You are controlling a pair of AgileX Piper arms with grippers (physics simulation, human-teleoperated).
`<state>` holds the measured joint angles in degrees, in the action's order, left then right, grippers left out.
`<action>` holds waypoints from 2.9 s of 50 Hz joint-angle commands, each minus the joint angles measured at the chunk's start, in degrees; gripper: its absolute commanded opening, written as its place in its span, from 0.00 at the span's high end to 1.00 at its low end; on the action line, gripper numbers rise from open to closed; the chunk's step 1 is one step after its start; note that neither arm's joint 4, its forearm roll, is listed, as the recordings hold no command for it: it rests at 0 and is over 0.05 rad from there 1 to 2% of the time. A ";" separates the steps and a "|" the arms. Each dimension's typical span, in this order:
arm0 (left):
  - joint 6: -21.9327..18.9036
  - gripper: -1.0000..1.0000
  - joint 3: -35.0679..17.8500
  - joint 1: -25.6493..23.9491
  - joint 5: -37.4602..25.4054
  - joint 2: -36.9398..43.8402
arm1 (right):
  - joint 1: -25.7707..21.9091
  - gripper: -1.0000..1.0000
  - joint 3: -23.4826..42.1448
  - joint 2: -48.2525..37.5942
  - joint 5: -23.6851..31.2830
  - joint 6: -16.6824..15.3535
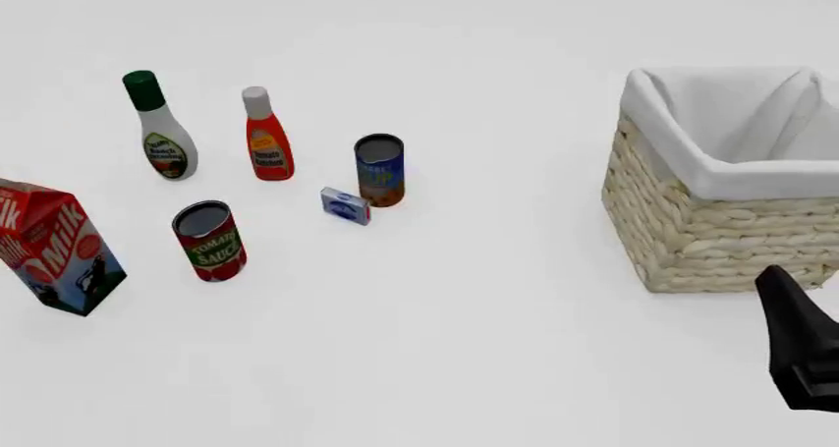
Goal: Pick the salad dressing and place it in the basket.
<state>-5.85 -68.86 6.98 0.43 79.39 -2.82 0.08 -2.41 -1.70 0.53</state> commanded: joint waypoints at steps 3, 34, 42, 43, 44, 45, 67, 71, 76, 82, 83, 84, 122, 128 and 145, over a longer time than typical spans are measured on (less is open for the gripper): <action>-0.31 0.00 -12.14 1.89 -3.80 13.13 | -0.49 0.00 -0.06 -0.67 -0.59 0.33; 3.43 0.00 -25.01 2.83 -8.57 29.48 | -0.66 0.00 -0.07 -2.56 -2.08 0.82; 3.84 0.00 -24.51 3.29 -7.95 30.93 | -0.78 0.00 -0.03 -2.94 -2.29 0.83; 4.09 0.00 -24.64 3.30 -8.11 31.18 | -0.84 0.00 -0.03 -2.95 -2.30 0.79; 4.19 0.00 -24.72 3.33 -8.22 31.37 | -0.88 0.00 -0.03 -2.99 -2.31 0.81; 4.12 0.00 -24.54 3.55 -8.03 31.37 | -0.88 0.00 -0.03 -2.99 -2.26 0.75; 5.33 0.00 -24.12 3.07 -6.94 34.87 | -1.01 0.00 -0.05 -2.41 -1.48 0.76; 5.84 0.00 -24.14 2.91 -6.89 35.42 | -1.12 0.00 -0.05 -2.56 -1.56 0.71; 6.14 0.00 -24.32 2.89 -6.74 36.19 | -1.10 0.00 -0.05 -2.68 -1.64 0.68; 5.83 0.00 -24.68 3.07 -6.33 37.55 | -1.18 0.00 -0.04 -3.00 -1.88 0.60; 5.83 0.00 -24.68 3.07 -6.33 37.55 | -1.18 0.00 -0.04 -2.99 -1.88 0.60; 5.64 0.00 -24.89 3.21 -6.26 37.95 | -1.18 0.00 -0.03 -2.98 -1.84 0.55; 5.07 0.00 -24.84 3.75 -4.26 43.20 | -1.42 0.00 -0.04 -3.30 -1.81 0.35; 5.09 0.00 -24.60 3.67 -4.07 43.34 | -1.39 0.00 -0.04 -3.24 -1.71 0.33; 6.23 1.00 -22.46 5.22 -1.85 39.88 | -1.50 0.00 -0.06 -3.07 -1.31 0.60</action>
<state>0.56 -92.16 11.45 -2.54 121.34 -4.28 0.03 -5.63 -3.27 0.98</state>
